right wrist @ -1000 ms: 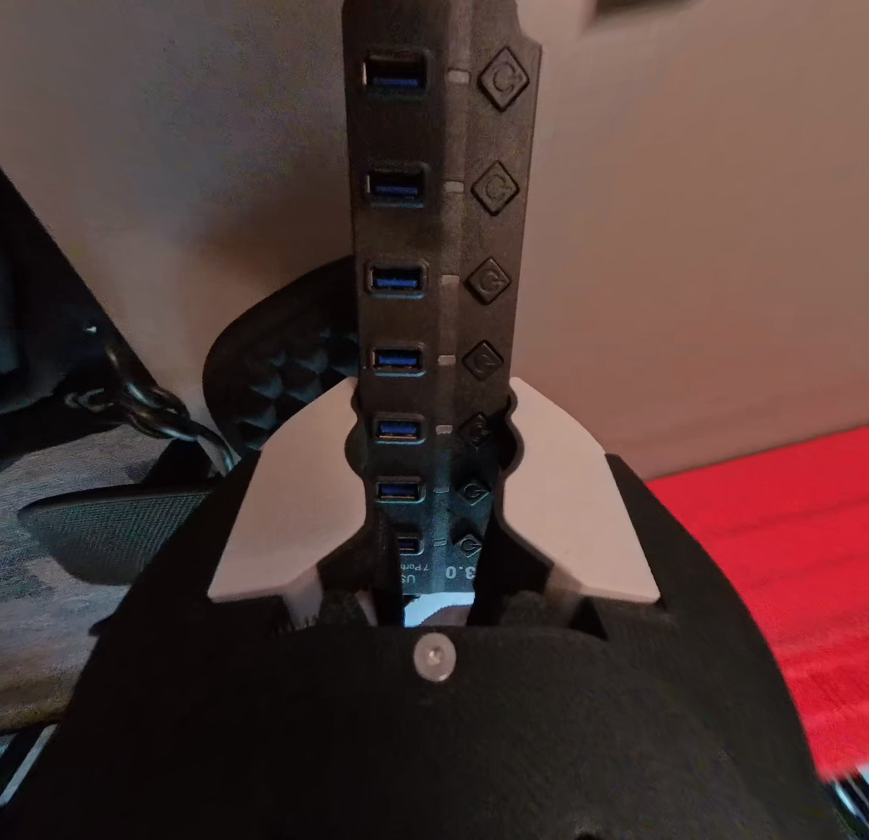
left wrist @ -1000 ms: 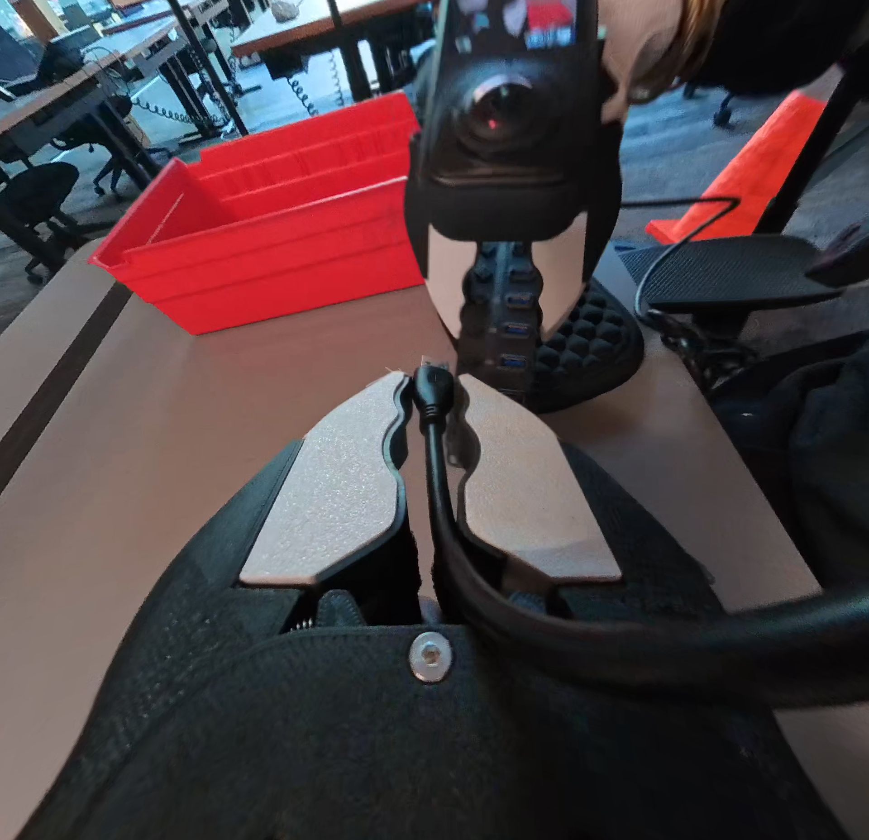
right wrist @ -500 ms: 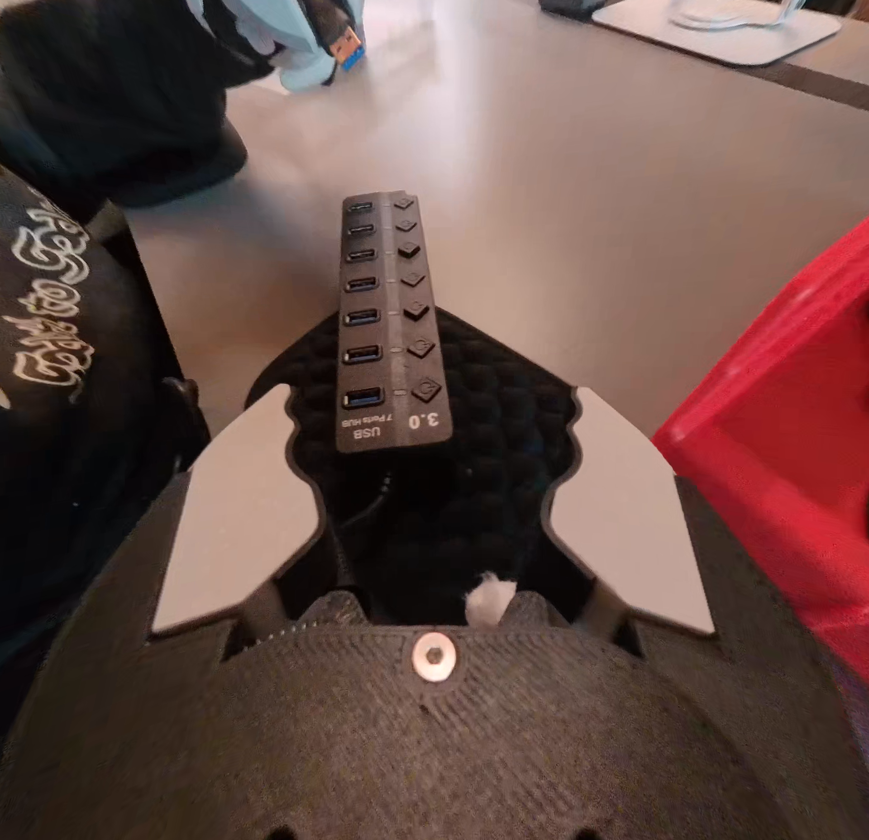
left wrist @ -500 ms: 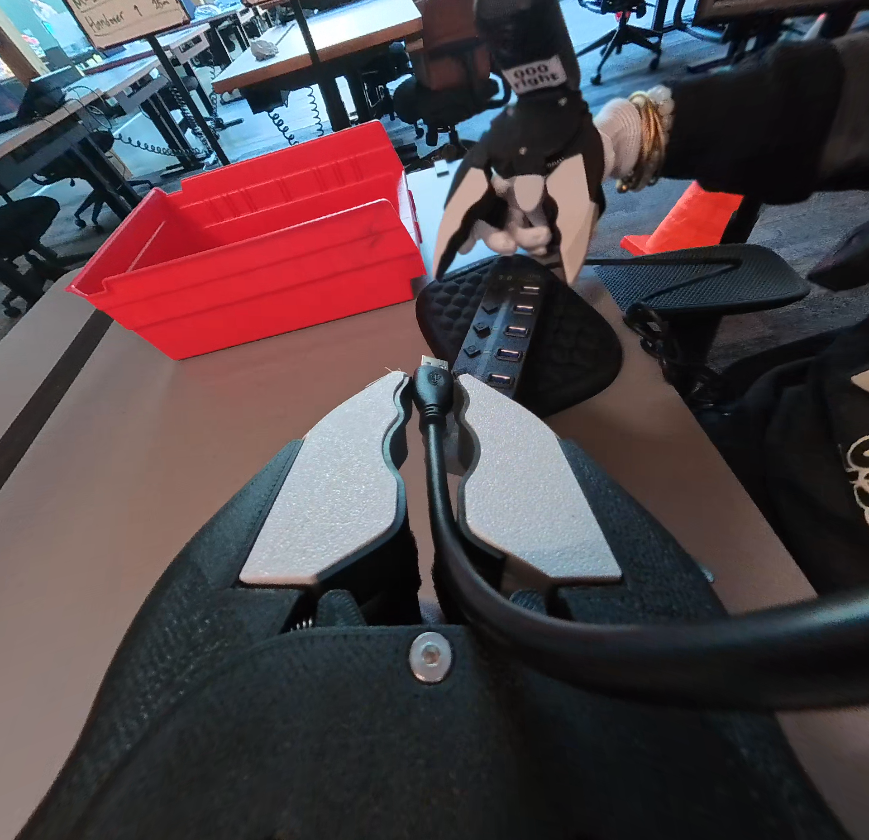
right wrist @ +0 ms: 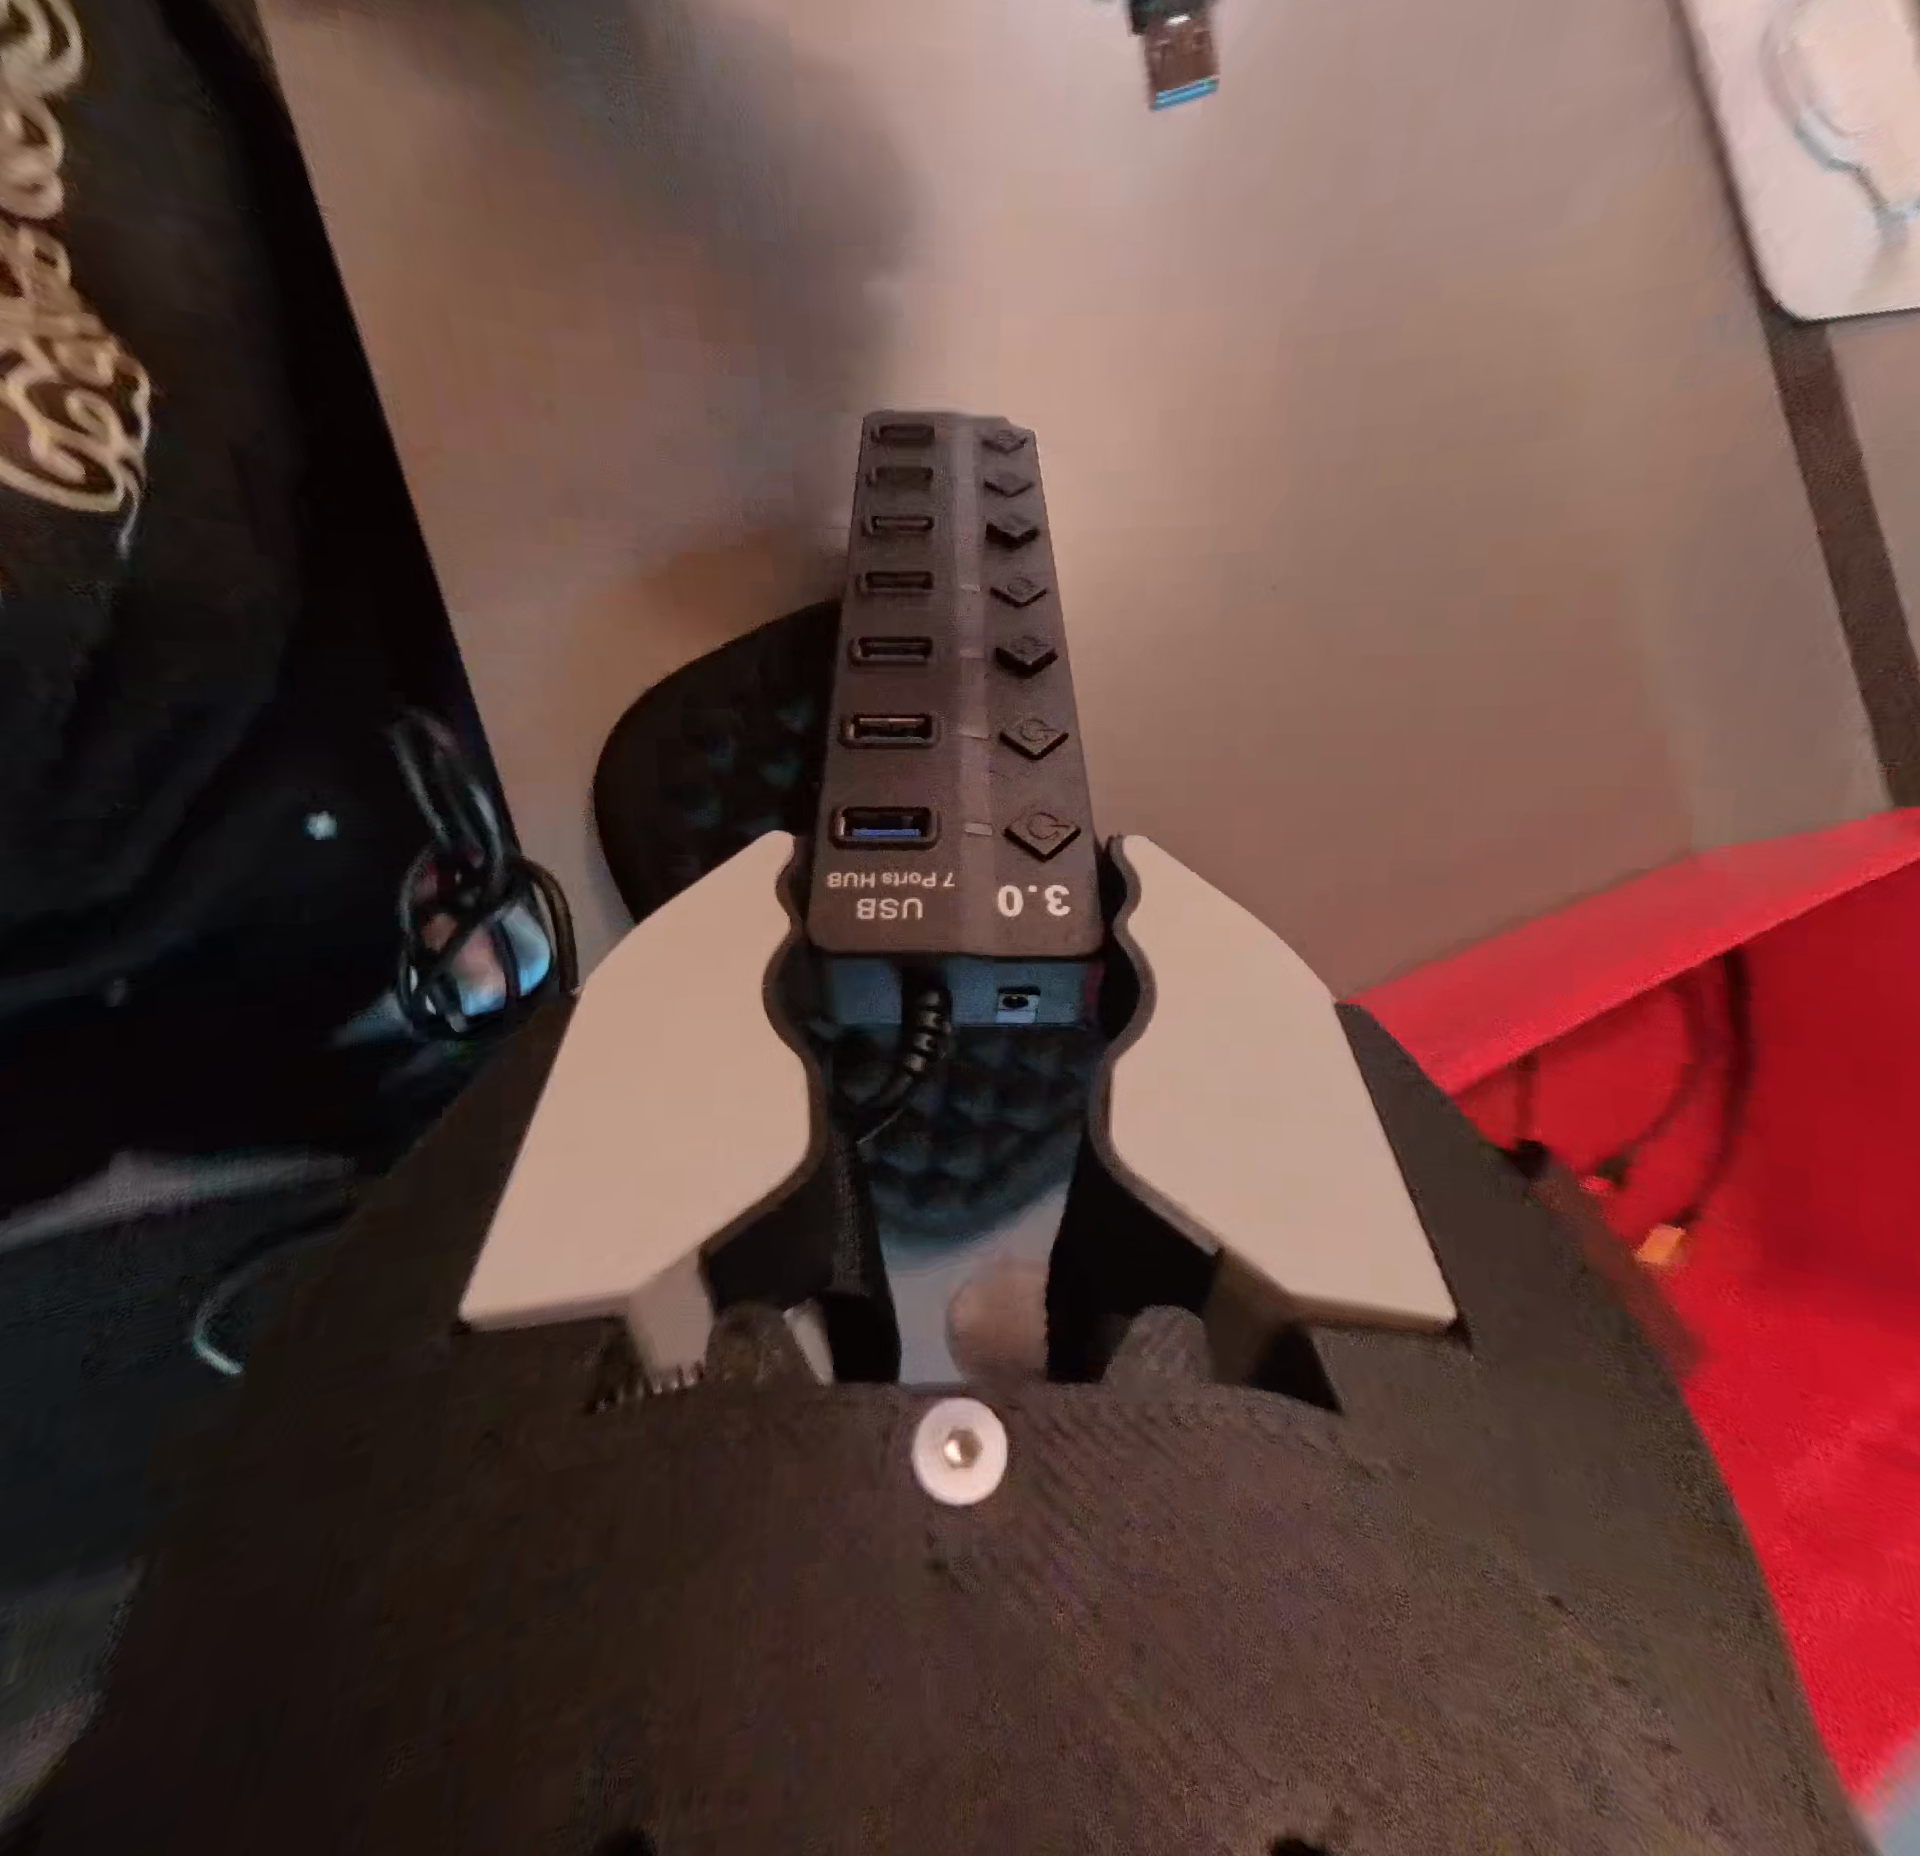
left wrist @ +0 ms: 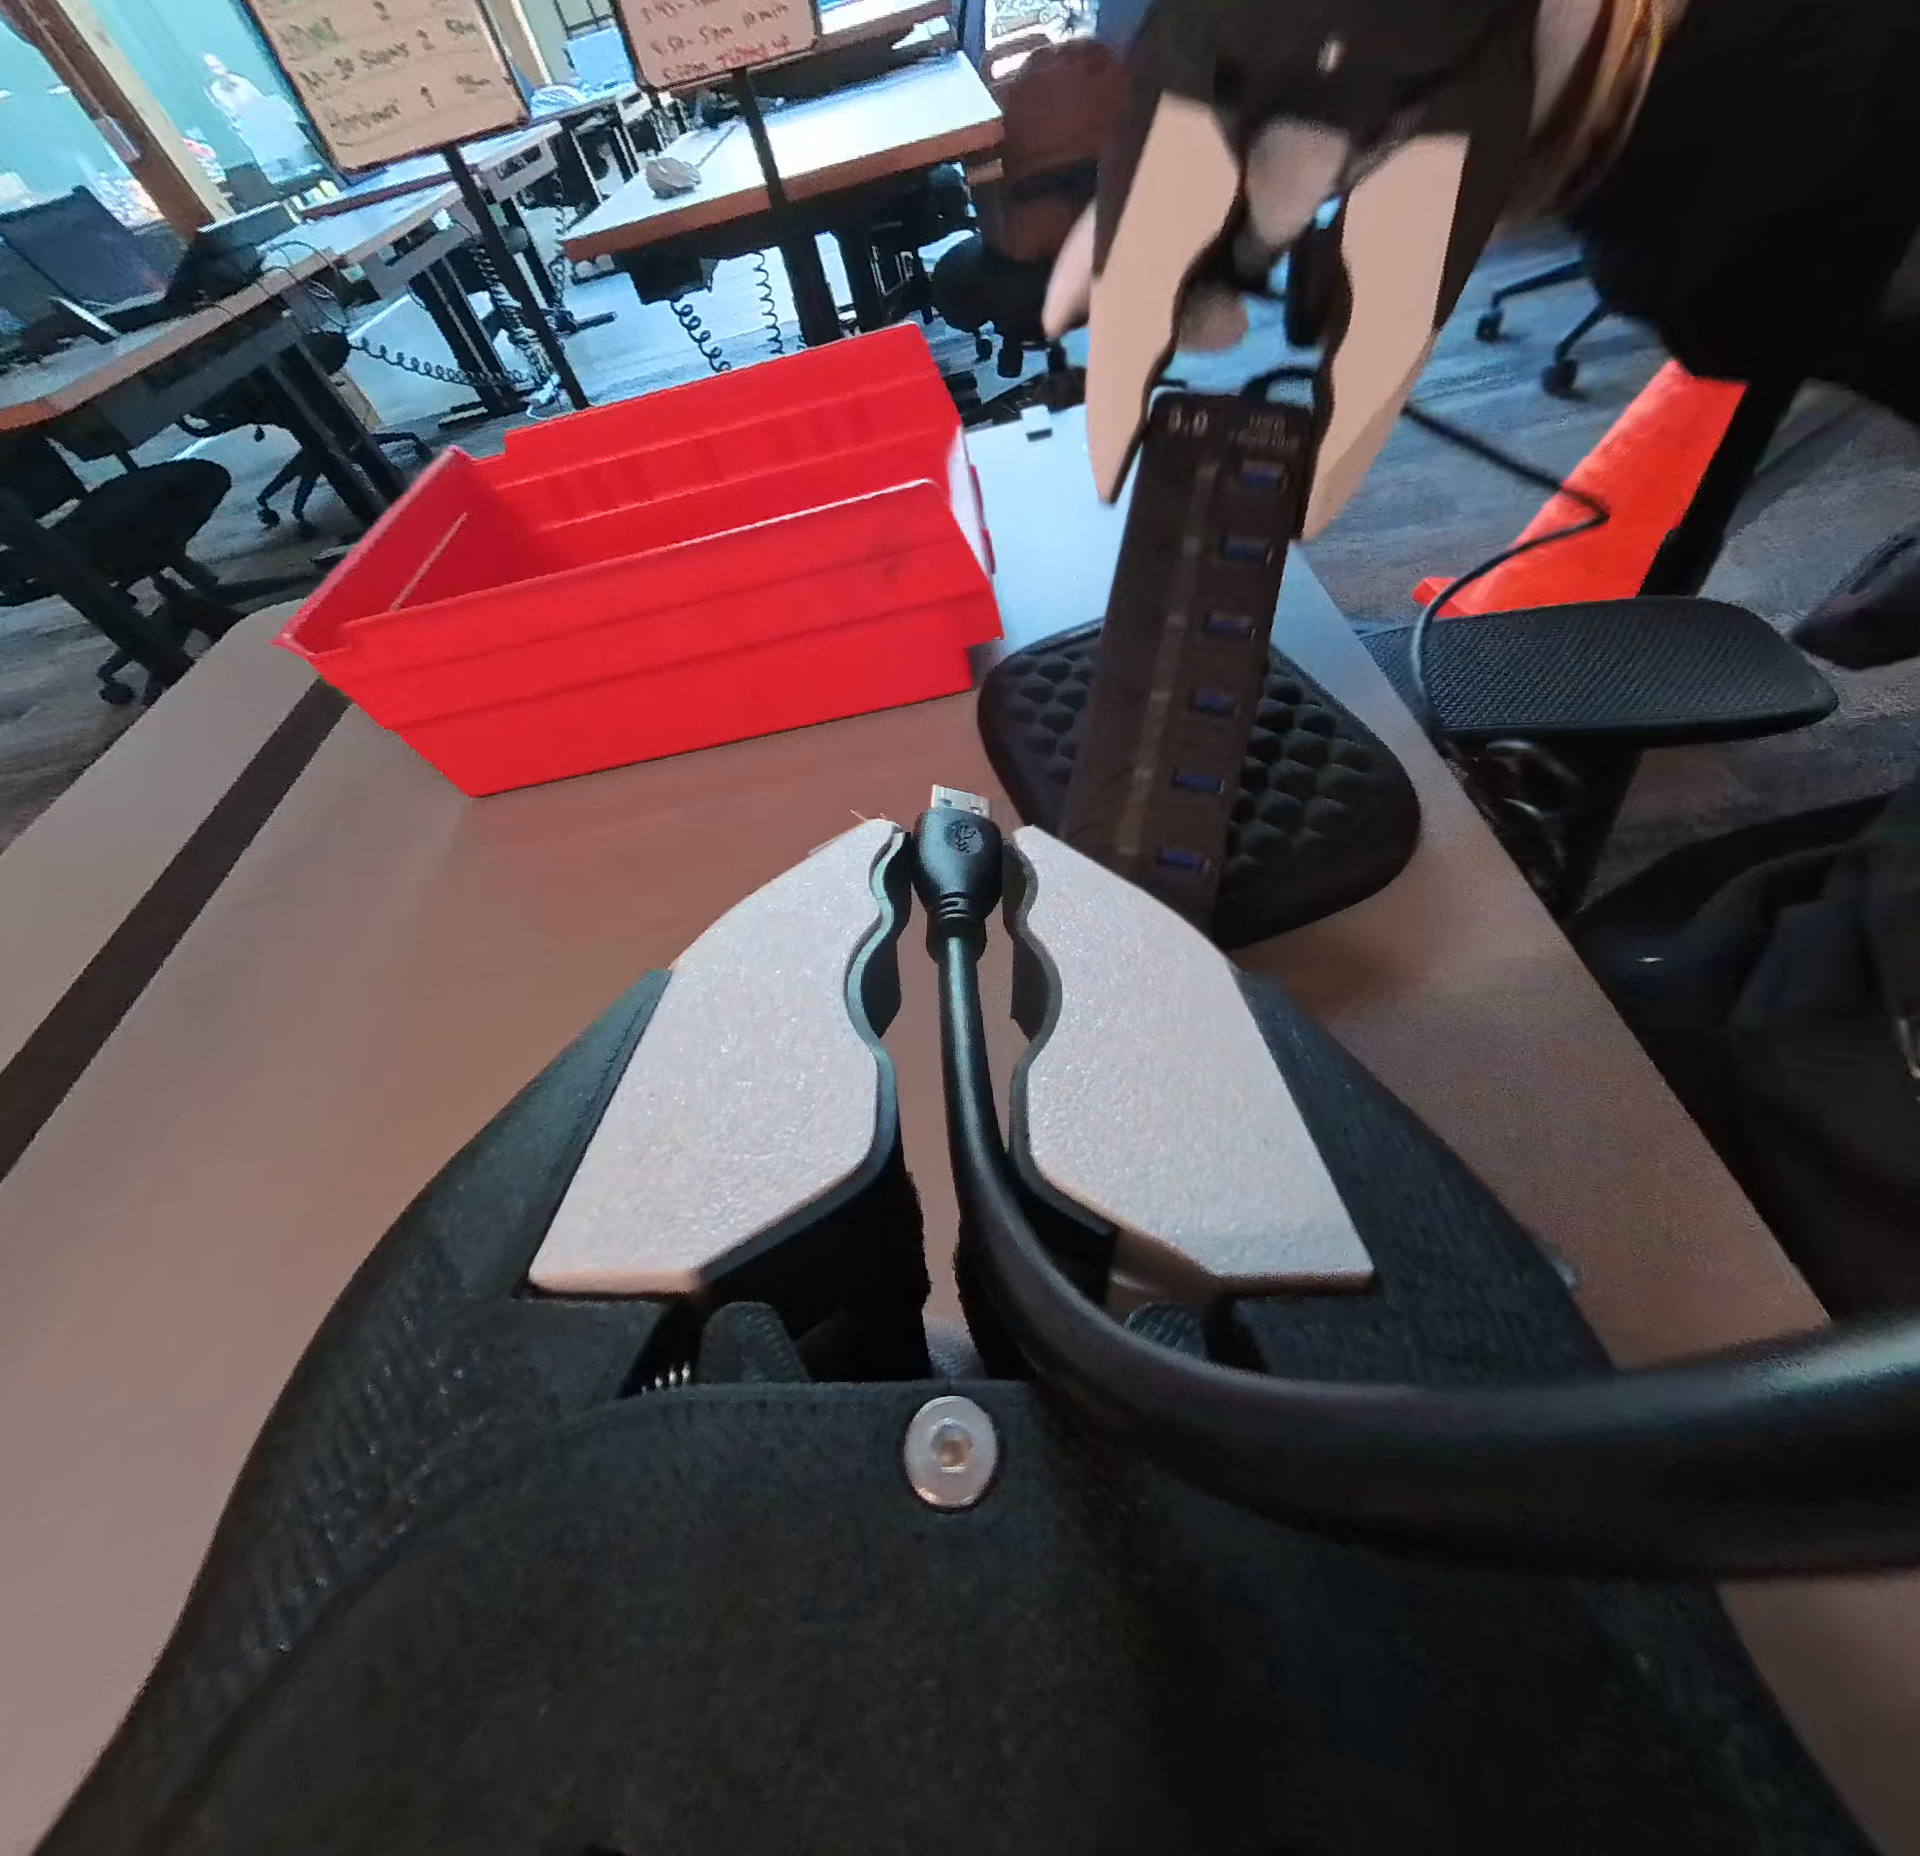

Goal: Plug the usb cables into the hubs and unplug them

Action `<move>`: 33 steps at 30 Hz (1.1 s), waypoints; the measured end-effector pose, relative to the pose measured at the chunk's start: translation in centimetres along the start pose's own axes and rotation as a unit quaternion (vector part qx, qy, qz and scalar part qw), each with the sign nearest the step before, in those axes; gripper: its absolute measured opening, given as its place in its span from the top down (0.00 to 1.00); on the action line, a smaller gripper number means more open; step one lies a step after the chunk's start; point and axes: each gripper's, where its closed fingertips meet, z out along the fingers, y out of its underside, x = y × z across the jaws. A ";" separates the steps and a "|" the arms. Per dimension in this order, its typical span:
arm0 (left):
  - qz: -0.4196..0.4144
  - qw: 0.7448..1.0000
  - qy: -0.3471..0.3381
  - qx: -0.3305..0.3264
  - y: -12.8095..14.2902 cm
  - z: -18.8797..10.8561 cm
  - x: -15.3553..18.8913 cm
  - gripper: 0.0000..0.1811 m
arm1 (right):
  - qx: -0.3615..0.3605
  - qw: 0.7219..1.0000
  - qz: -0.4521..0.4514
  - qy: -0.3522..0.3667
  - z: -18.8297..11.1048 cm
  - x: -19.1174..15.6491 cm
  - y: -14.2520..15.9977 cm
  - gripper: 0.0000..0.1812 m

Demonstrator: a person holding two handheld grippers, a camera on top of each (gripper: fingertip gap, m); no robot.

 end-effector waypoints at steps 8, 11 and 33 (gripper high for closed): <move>-0.009 0.999 -0.006 0.043 -0.7 -2.3 -1.1 0.91 | -0.290 0.941 -0.128 -0.117 0.2 3.8 -5.0 0.71; -0.020 0.999 0.000 0.042 -0.6 -2.3 -0.8 0.91 | -0.331 0.925 -0.115 -0.147 2.0 4.5 -5.9 0.71; -0.119 0.991 -0.008 0.060 -2.7 -0.6 1.0 0.91 | -0.312 0.944 -0.037 -0.103 3.2 4.7 -10.4 0.70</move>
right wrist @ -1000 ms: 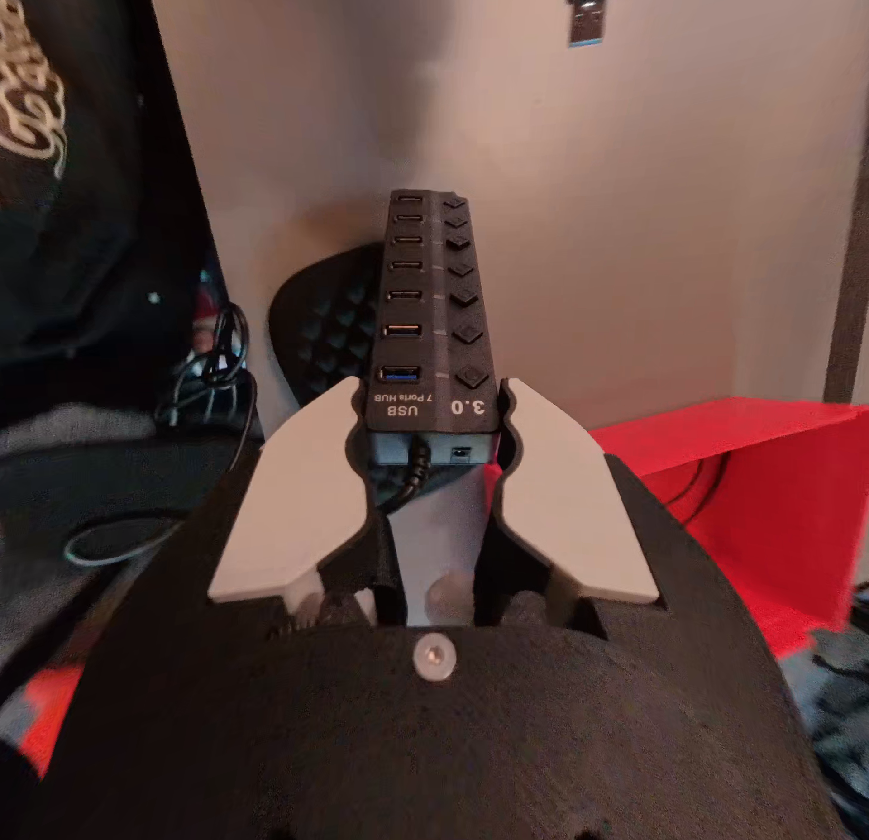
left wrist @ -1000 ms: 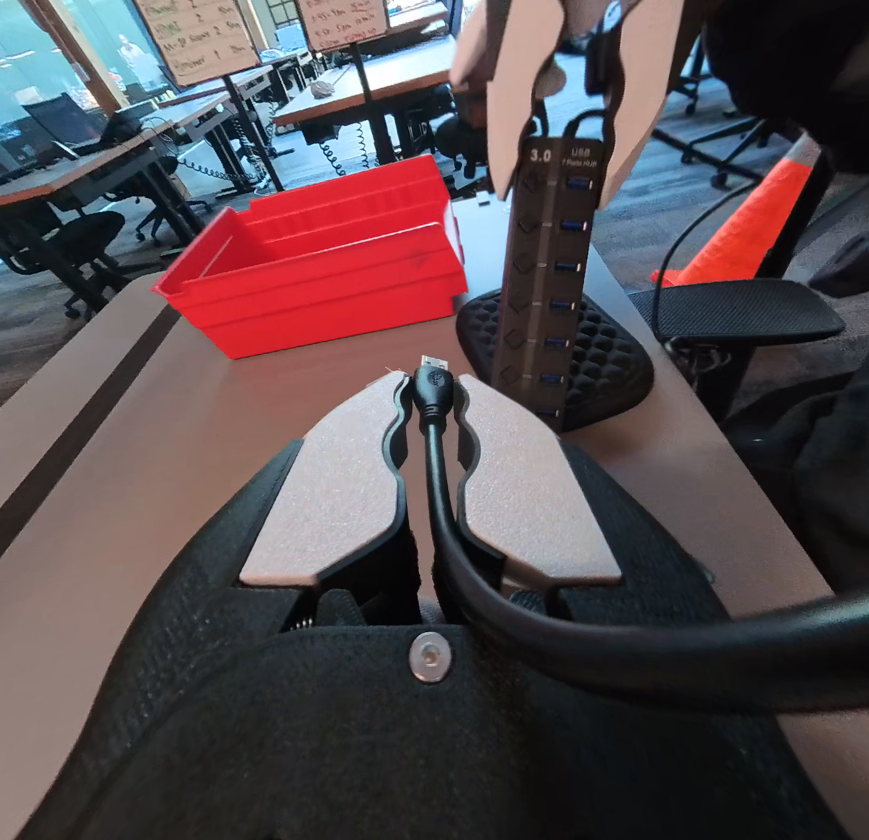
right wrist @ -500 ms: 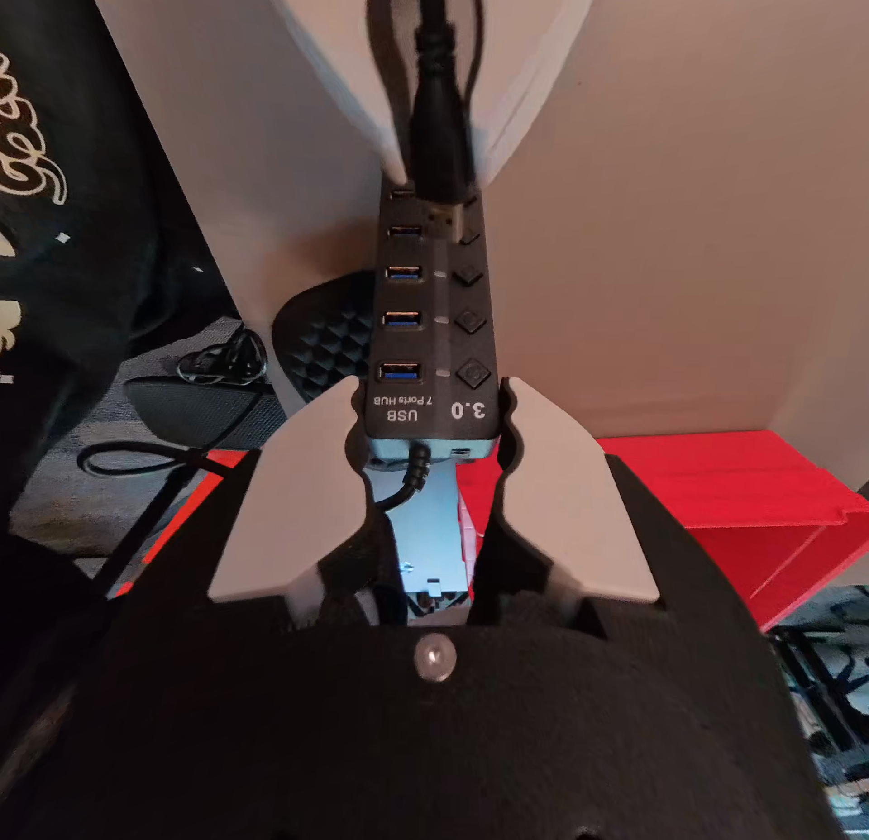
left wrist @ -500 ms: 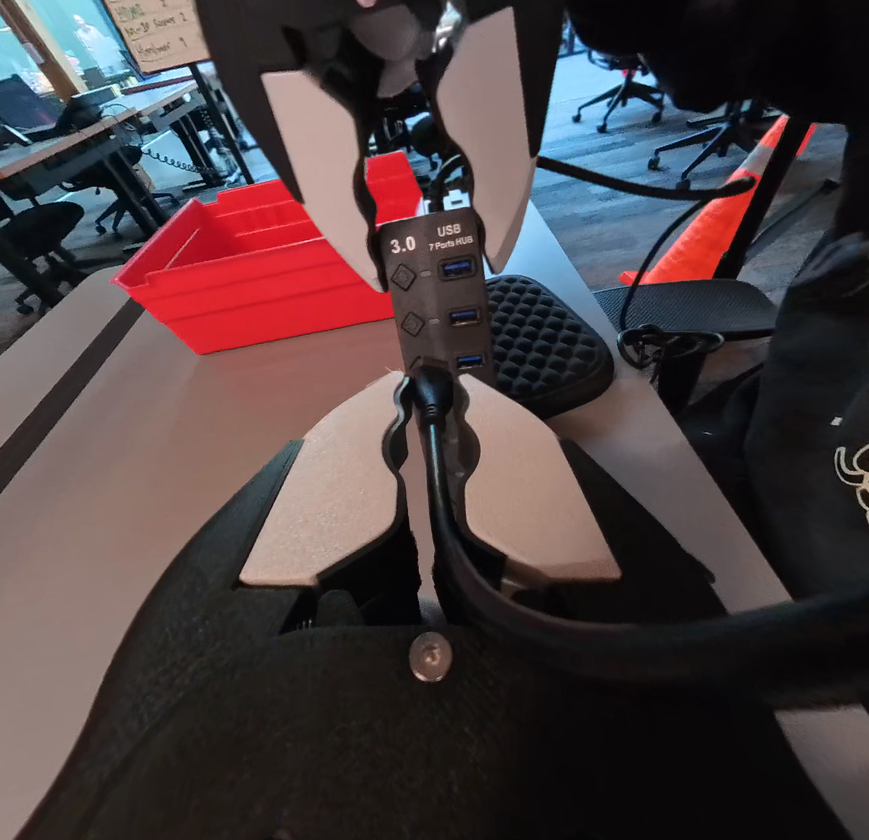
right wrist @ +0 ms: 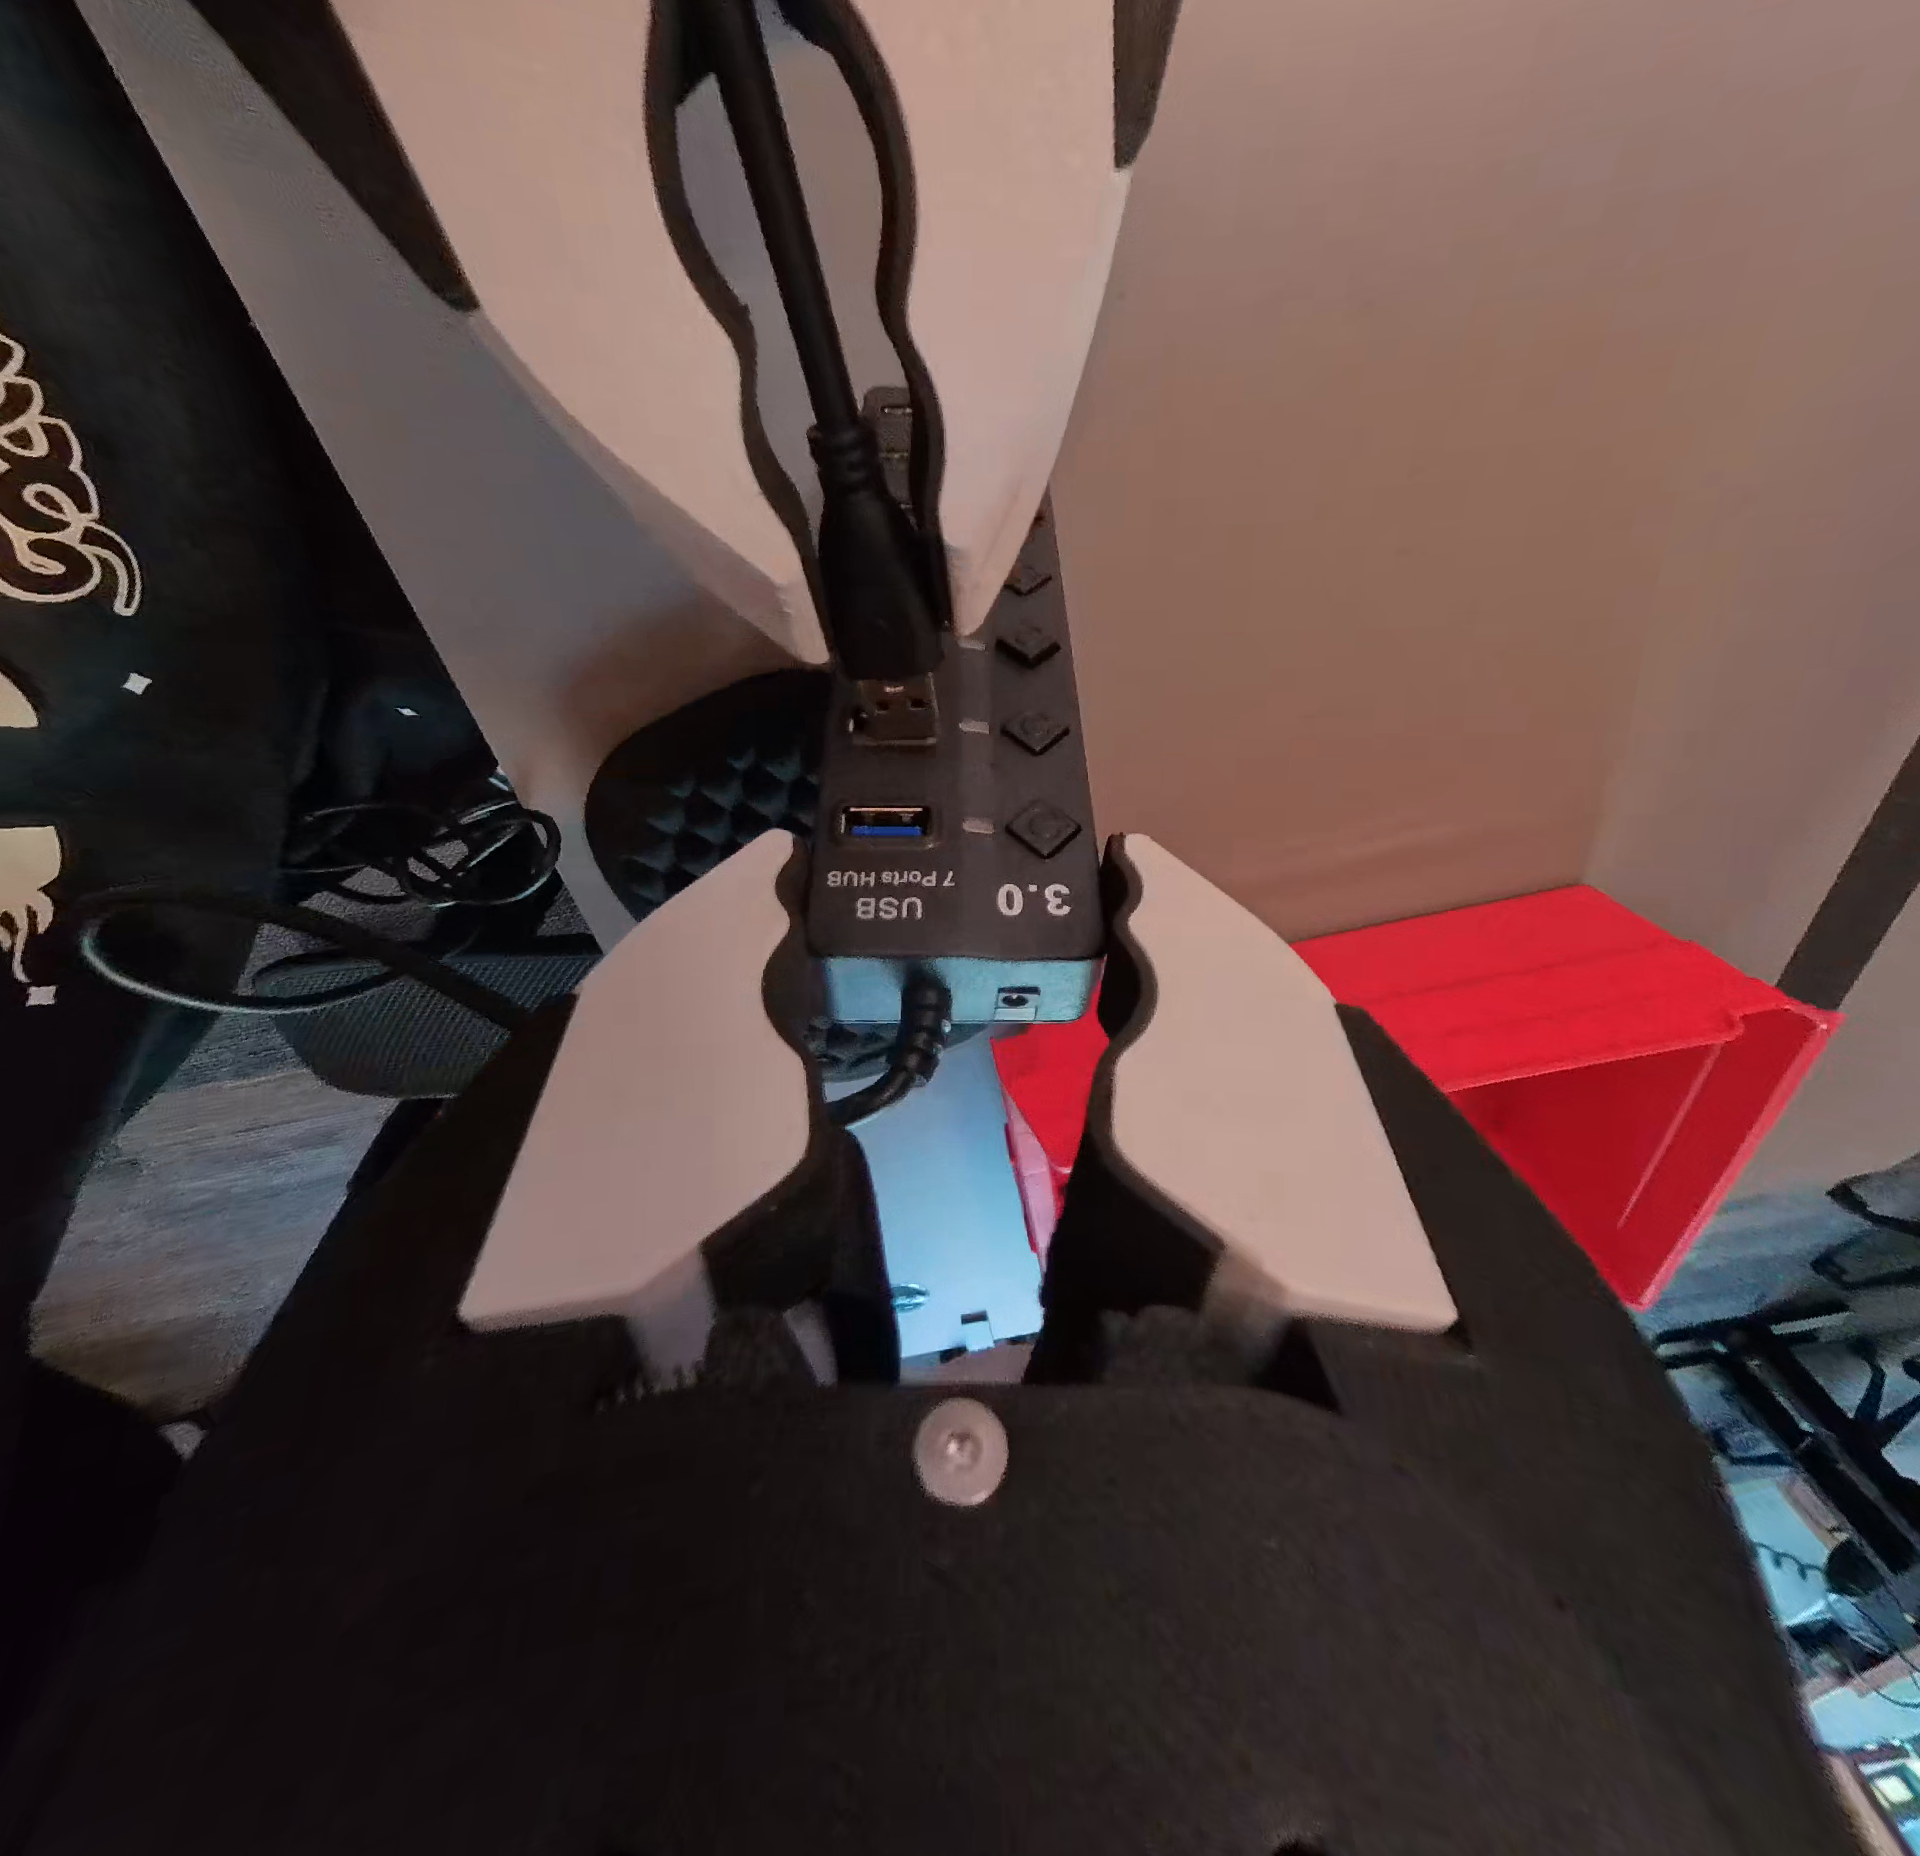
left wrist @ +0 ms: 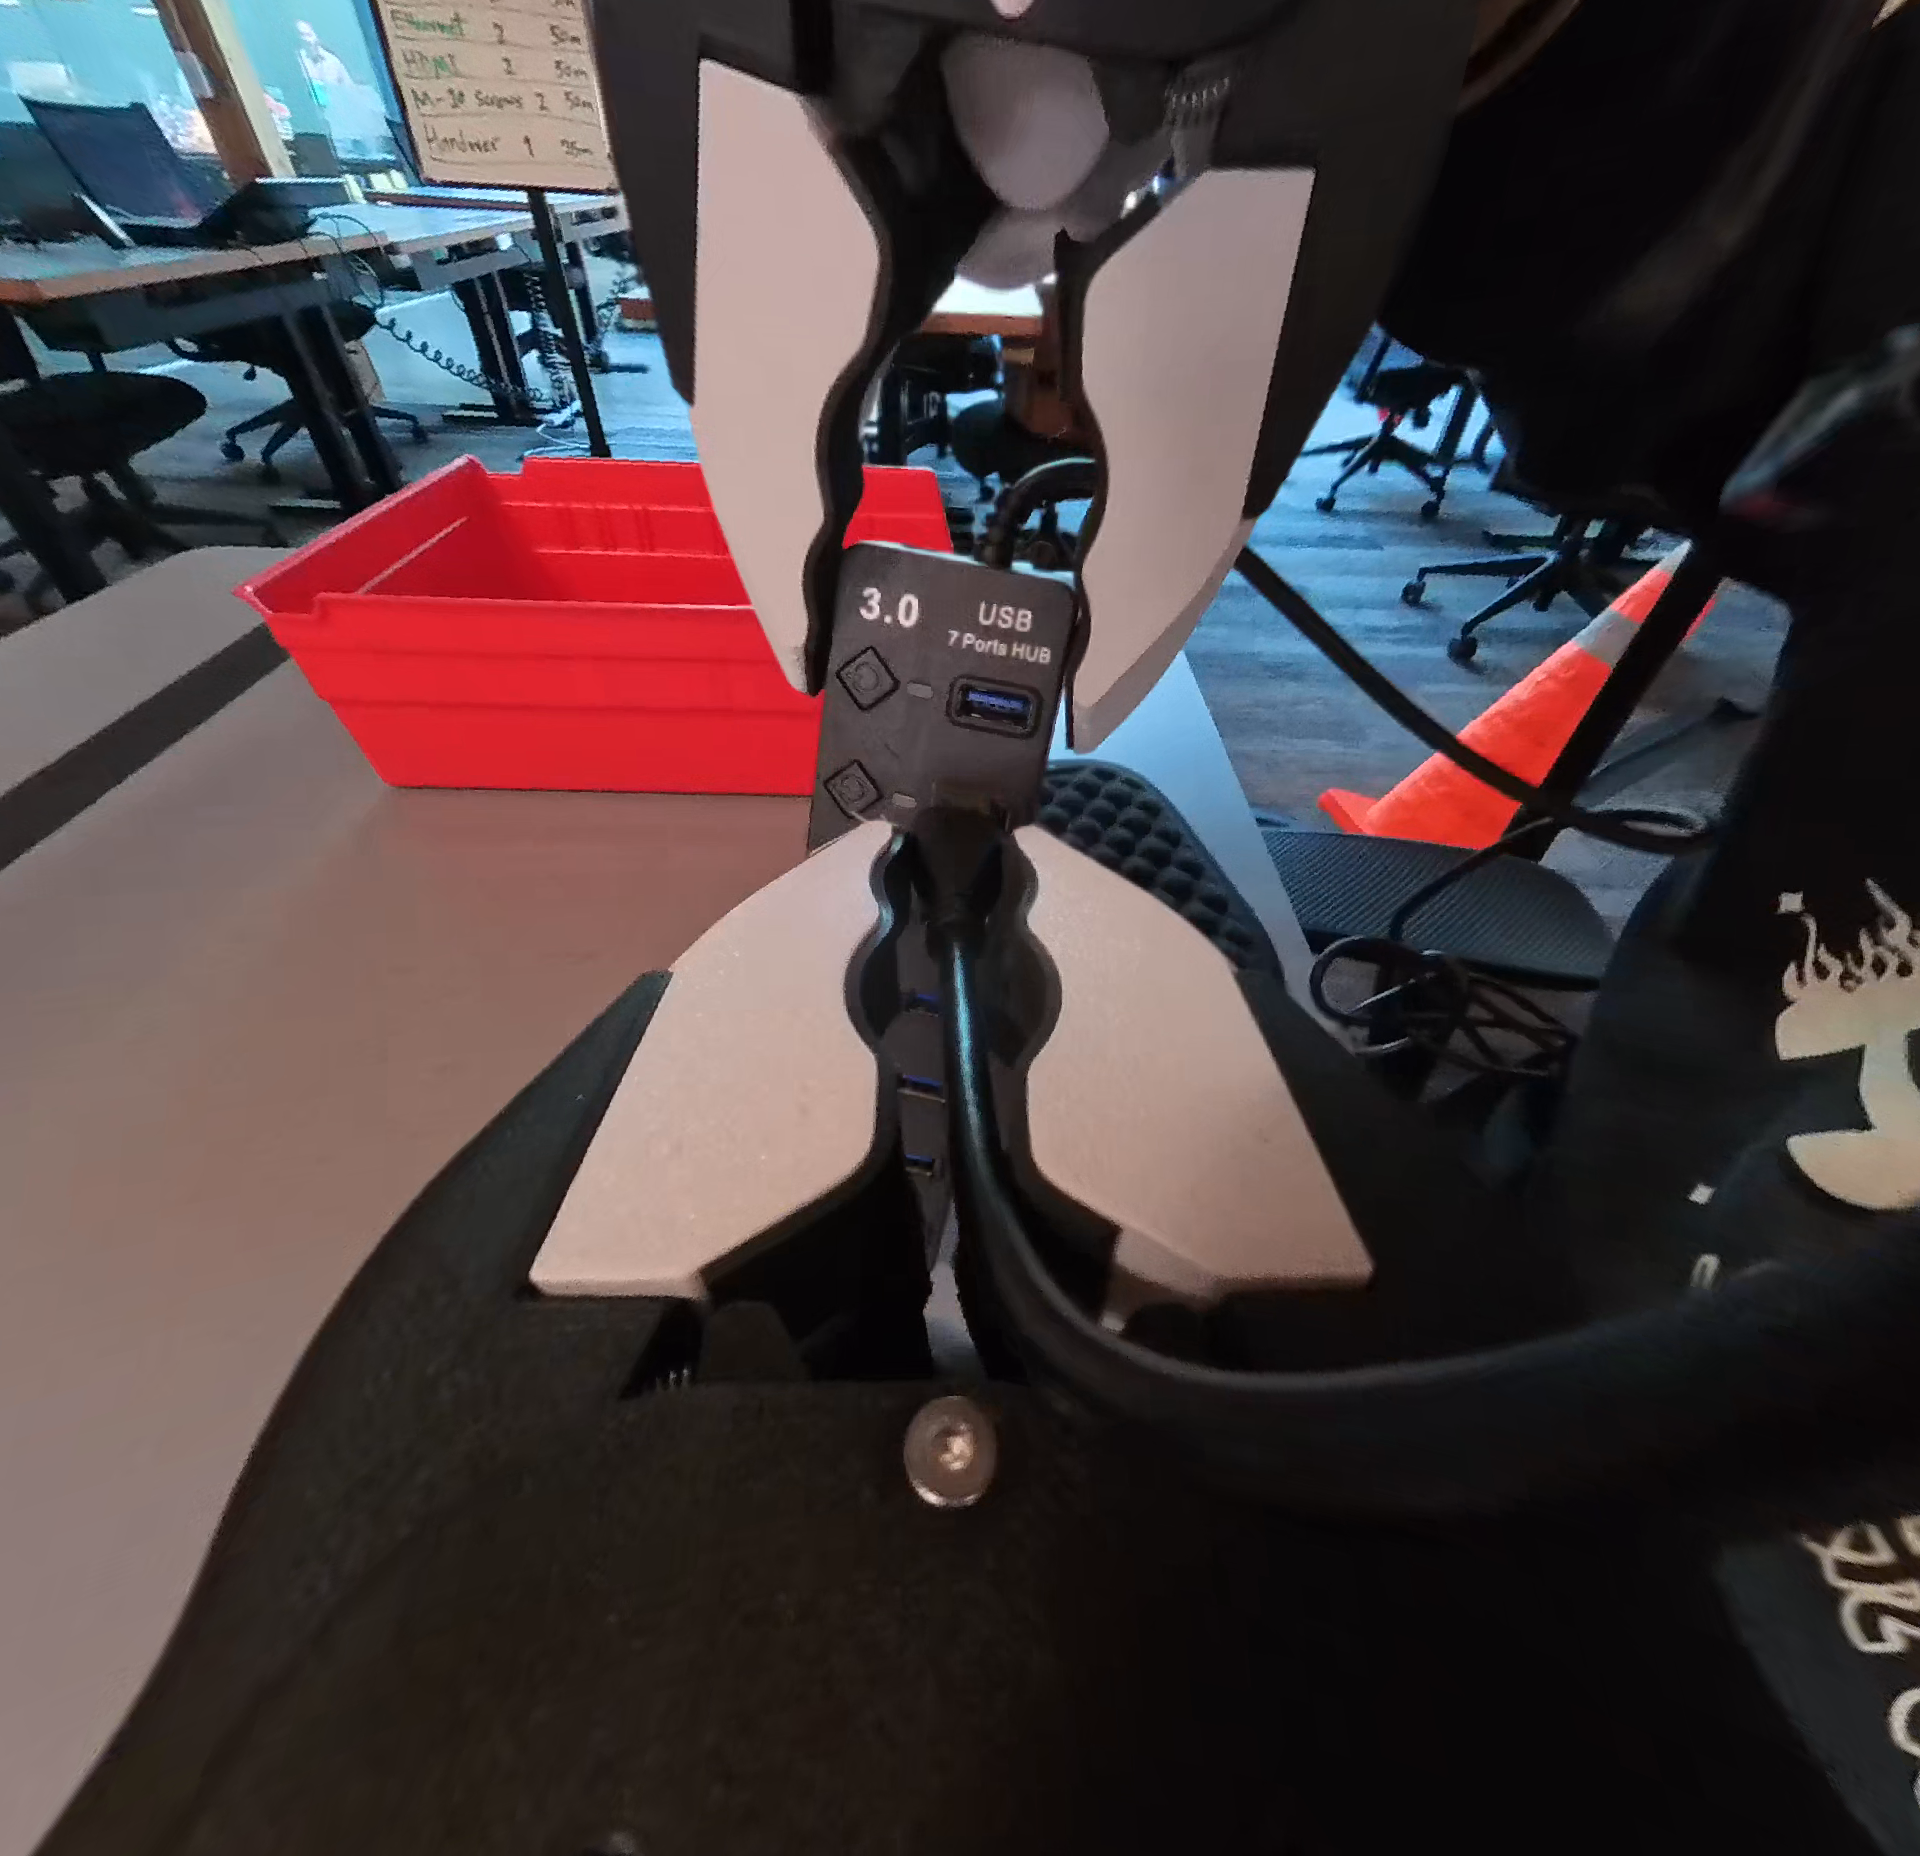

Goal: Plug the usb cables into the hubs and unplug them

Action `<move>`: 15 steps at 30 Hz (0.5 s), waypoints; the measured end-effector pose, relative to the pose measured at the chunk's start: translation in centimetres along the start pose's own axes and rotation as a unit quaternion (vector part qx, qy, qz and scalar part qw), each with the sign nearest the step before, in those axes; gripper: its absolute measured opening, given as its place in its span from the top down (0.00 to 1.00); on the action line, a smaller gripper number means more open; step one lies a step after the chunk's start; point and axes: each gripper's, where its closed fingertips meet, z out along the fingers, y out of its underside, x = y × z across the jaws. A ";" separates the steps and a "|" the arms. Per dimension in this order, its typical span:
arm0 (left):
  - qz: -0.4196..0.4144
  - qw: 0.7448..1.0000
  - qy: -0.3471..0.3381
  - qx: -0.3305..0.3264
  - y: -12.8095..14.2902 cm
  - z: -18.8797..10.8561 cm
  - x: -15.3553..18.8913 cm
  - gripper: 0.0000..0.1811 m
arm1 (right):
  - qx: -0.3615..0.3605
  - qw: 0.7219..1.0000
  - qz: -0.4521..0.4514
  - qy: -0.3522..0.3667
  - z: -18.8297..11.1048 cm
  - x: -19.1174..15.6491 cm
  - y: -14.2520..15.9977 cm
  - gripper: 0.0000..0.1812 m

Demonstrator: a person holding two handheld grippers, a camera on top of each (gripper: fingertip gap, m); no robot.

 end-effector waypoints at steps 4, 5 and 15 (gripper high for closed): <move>0.055 0.998 -0.012 -0.020 0.2 0.0 0.3 0.91 | 0.020 1.000 -0.016 0.018 -0.2 -0.2 -0.3 0.70; 0.053 0.998 -0.008 -0.018 0.1 0.0 0.4 0.91 | 0.027 0.999 -0.022 0.022 -0.3 -0.2 -0.4 0.70; -0.083 0.991 0.091 0.045 -0.8 -0.2 1.4 0.91 | 0.160 0.987 -0.001 0.005 -0.7 -1.0 -1.2 0.70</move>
